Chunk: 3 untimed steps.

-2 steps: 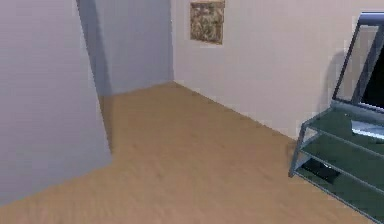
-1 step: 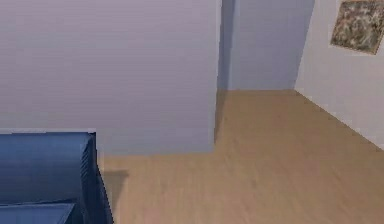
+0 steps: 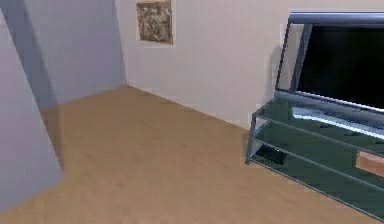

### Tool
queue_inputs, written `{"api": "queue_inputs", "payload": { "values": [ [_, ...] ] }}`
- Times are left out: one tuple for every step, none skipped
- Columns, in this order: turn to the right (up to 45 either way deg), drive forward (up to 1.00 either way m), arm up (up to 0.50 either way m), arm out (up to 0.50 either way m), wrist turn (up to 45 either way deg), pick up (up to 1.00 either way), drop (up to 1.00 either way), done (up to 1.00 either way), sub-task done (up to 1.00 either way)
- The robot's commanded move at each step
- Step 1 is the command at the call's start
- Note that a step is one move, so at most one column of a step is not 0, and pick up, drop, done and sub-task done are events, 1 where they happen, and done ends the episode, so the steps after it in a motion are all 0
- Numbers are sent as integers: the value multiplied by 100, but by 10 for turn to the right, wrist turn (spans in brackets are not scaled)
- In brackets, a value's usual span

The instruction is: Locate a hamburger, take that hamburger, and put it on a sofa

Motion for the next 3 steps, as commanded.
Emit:
{"api": "queue_inputs", "payload": {
  "values": [
    [360, 0, 0, 0, 0, 0, 0, 0, 0],
    [-450, 0, 0, 0, 0, 0, 0, 0, 0],
    [-360, 0, 0, 0, 0, 0, 0, 0, 0]
  ]
}}
